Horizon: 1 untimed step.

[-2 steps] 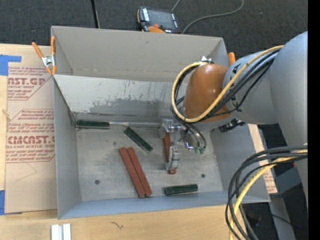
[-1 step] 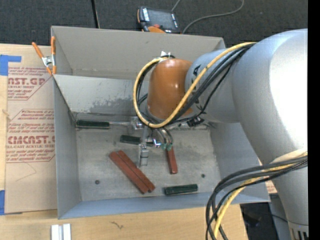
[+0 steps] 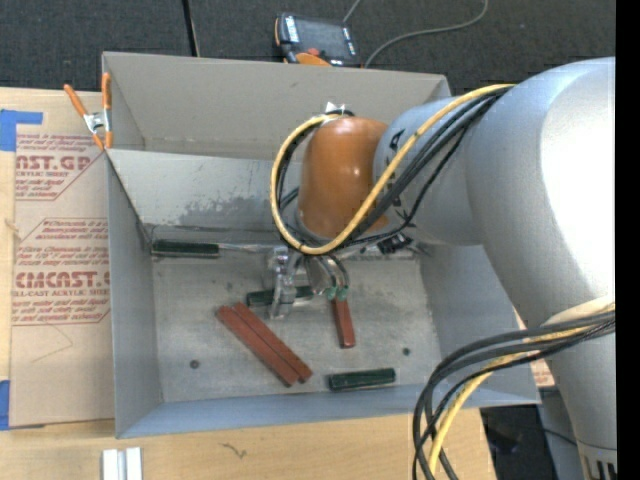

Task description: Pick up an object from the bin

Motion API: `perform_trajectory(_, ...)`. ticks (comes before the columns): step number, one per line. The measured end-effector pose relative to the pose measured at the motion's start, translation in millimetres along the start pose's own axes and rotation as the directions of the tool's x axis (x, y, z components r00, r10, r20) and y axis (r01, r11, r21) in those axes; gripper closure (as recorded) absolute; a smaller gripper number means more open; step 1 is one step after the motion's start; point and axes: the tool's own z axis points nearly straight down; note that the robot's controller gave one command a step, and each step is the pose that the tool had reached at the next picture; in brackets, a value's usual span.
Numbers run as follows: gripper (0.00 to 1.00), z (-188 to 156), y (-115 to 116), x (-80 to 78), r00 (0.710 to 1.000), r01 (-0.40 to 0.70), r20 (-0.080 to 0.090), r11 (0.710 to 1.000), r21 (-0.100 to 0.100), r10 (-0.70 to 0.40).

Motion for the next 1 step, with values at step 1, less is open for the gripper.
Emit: perform_trajectory(1,1.00,-153.6,2.1,11.5,0.997,0.078,0.009,0.997,0.002,-0.078)
